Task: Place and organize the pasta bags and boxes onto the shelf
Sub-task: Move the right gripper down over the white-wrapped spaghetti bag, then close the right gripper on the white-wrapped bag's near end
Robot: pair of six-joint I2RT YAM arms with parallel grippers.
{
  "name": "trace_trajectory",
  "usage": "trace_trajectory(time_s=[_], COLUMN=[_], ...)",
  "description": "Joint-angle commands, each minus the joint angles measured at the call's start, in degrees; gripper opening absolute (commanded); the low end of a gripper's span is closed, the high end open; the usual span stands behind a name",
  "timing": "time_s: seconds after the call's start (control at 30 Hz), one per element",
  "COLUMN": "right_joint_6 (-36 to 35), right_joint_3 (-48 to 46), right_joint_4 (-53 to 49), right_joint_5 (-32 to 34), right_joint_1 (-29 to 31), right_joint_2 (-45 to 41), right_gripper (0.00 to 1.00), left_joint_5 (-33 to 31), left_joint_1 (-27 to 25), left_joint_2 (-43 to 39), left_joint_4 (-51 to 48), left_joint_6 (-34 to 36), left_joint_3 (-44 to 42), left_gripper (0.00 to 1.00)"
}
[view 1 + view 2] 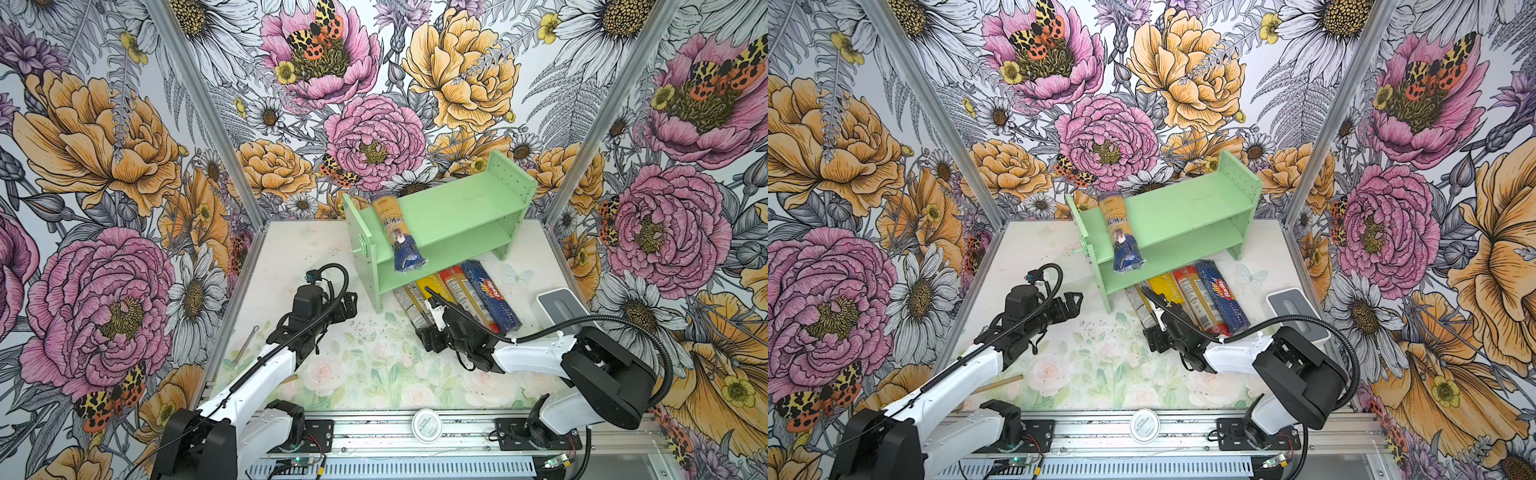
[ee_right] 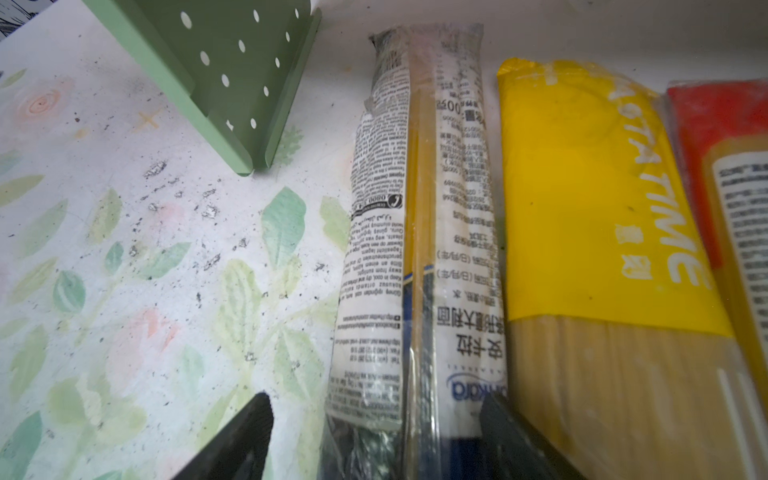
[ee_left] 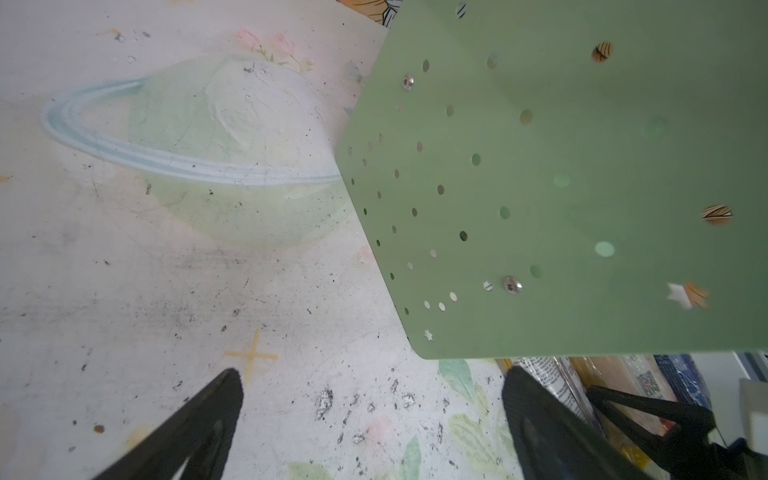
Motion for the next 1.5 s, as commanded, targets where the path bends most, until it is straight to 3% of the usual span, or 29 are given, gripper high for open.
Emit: trace_trajectory(time_s=[0.0, 0.73, 1.47], right_joint_6=[-0.86, 0.35, 3.53], right_joint_3=[-0.59, -2.59, -5.81], right_joint_4=[4.62, 14.67, 25.70], right_joint_5=[1.17, 8.17, 5.48], right_joint_1=[0.44, 0.80, 6.26], right_joint_2=[1.65, 12.06, 16.32], right_gripper=[0.80, 0.79, 0.74], left_joint_5=[-0.87, -0.55, -1.01], left_joint_1=[-0.39, -0.44, -0.44], left_joint_2=[-0.33, 0.04, -1.23], left_joint_4=[0.05, 0.23, -0.13], left_joint_6=[-0.10, 0.03, -0.20], left_joint_3=[0.70, 0.84, -0.19], left_gripper=[0.99, 0.99, 0.99])
